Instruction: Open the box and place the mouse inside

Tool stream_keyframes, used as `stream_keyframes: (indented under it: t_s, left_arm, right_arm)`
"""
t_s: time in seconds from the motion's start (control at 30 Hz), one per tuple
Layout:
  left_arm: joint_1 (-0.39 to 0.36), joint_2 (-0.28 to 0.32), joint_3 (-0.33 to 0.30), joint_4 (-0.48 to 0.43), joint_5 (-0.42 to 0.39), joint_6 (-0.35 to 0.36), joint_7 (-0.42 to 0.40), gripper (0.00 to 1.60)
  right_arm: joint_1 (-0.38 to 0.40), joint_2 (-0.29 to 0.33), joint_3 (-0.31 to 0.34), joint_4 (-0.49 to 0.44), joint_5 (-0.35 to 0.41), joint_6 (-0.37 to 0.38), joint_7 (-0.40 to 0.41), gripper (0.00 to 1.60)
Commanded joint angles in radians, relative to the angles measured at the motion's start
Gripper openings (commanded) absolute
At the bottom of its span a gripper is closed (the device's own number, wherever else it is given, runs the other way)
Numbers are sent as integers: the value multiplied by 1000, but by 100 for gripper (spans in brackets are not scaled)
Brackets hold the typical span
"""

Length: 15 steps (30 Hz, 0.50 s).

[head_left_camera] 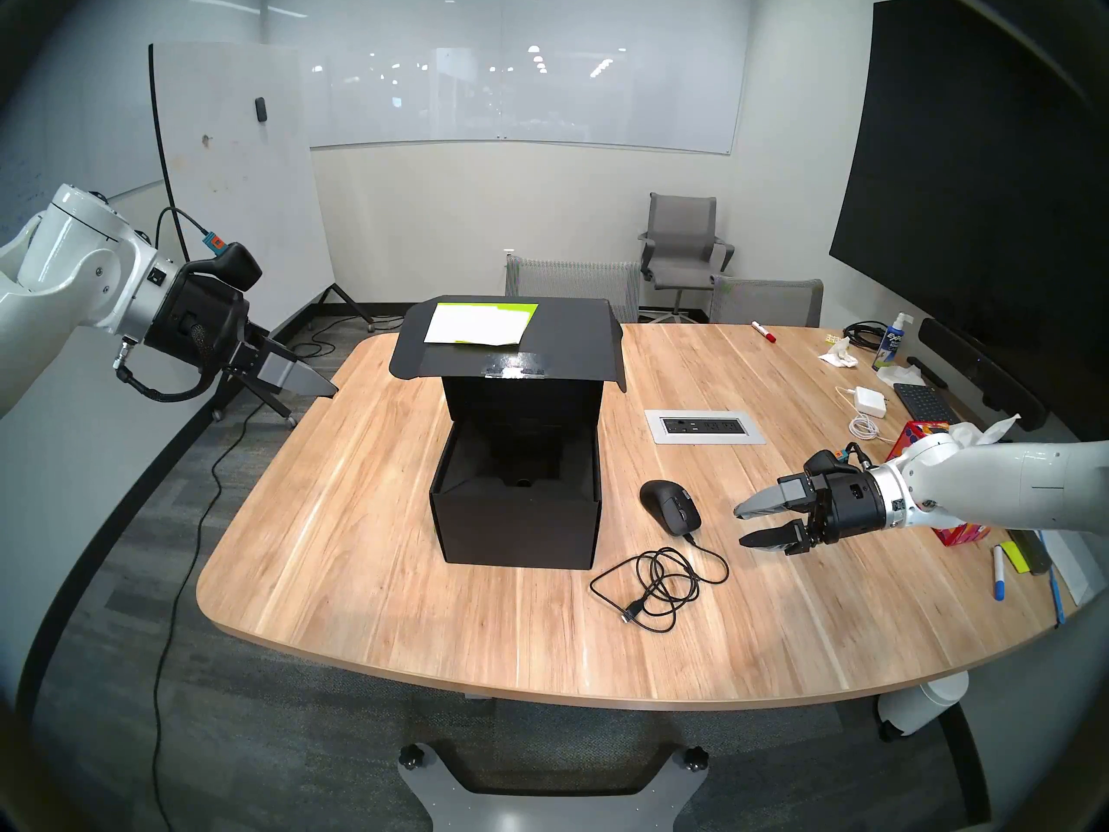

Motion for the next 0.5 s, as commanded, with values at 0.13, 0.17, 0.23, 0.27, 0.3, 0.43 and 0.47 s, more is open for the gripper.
stream_keyframes:
  t_s: [0.13, 0.17, 0.23, 0.27, 0.3, 0.43, 0.47]
  left_arm:
    - [9, -3, 1, -75, -6, -2, -91, 160]
    - [11, -3, 3, -83, -4, -2, -108, 160]
    - [14, -3, 6, -102, -5, -2, -104, 160]
    - [16, -3, 8, -109, -4, -2, -108, 160]
    - [17, -3, 9, -120, -5, -2, -102, 160]
    - [19, -3, 11, -162, -5, -2, -108, 160]
    - [19, -3, 12, -173, -6, -2, -108, 160]
  right_arm:
    - [12, -1, 9, 2, 3, -1, 3, 160]
    - [12, -1, 9, 2, 3, -1, 3, 160]
    - [12, -1, 9, 2, 3, -1, 3, 160]
    - [12, -1, 9, 2, 3, -1, 3, 160]
    - [12, -1, 9, 2, 3, -1, 3, 160]
    - [12, -1, 10, 2, 3, -1, 3, 160]
    - [12, -1, 10, 2, 3, -1, 3, 160]
